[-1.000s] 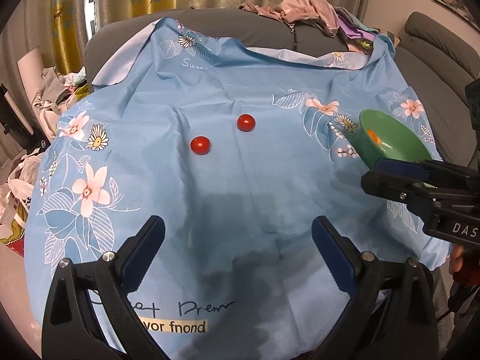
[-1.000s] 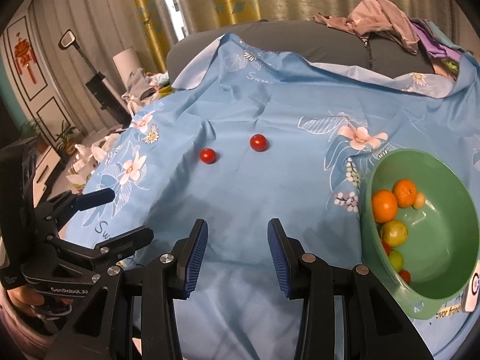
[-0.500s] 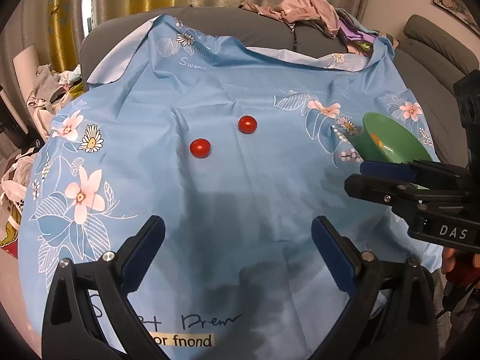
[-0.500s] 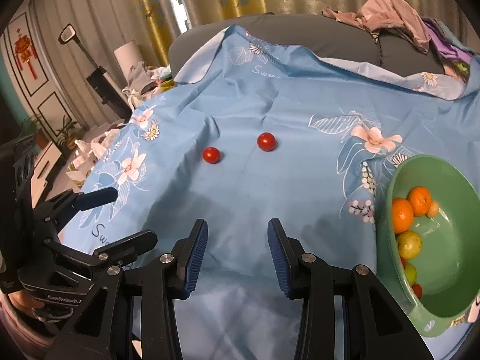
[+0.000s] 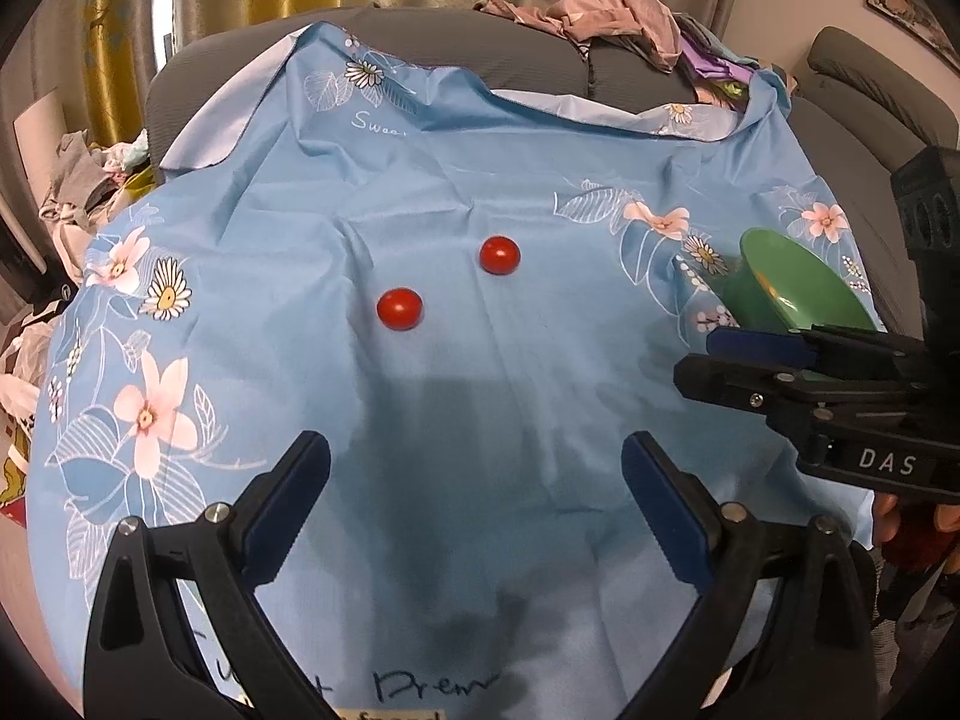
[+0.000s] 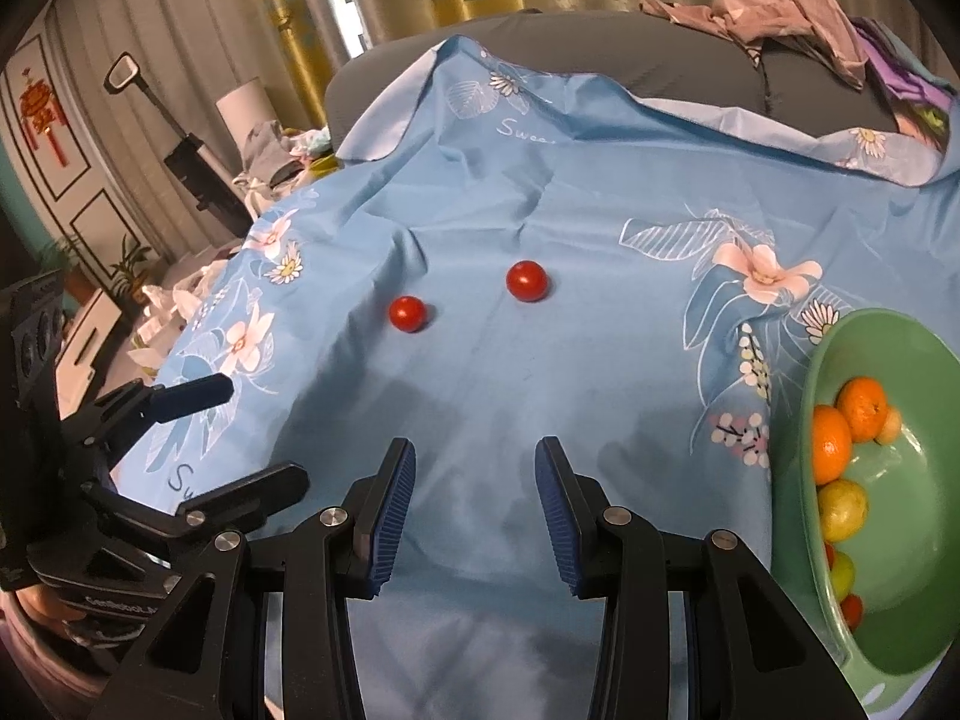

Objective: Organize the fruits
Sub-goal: 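Grasp a cherry tomato with the left gripper while the right gripper grasps the last one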

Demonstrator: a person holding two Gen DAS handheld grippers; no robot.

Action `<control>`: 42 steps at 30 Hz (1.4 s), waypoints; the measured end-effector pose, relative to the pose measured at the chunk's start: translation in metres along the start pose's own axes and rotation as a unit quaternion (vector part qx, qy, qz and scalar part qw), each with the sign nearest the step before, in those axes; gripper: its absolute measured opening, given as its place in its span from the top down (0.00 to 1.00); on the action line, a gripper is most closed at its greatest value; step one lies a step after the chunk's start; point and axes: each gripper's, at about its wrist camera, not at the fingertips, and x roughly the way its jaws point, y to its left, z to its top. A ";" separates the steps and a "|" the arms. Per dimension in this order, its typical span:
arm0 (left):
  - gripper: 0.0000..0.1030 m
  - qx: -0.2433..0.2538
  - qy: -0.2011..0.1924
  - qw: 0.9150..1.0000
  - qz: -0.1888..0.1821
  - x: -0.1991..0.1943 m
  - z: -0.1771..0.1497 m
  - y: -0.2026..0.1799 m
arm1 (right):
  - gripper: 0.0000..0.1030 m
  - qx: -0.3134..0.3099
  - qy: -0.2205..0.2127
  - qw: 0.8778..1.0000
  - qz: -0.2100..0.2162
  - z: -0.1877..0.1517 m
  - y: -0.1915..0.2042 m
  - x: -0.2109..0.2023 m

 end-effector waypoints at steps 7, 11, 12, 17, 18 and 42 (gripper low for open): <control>0.10 0.001 -0.011 1.000 -0.019 0.005 0.013 0.015 | 0.59 0.015 0.000 1.000 0.005 0.007 -0.012 0.012; 0.20 0.001 -0.008 1.000 -0.016 0.014 0.022 0.022 | 0.59 0.024 0.003 1.000 0.013 0.013 -0.019 0.024; 0.25 0.001 -0.004 1.000 -0.013 0.018 0.026 0.024 | 0.59 0.025 0.003 1.000 0.013 0.014 -0.021 0.026; 0.29 0.002 0.003 1.000 -0.019 0.034 0.042 0.027 | 0.59 0.031 0.004 0.999 0.007 0.027 -0.031 0.041; 0.30 0.007 0.004 1.000 -0.018 0.038 0.046 0.026 | 0.59 0.032 0.005 0.999 0.005 0.029 -0.033 0.044; 0.70 0.042 0.091 0.994 0.036 0.131 0.066 0.040 | 0.59 0.030 0.030 0.999 0.012 0.083 -0.046 0.126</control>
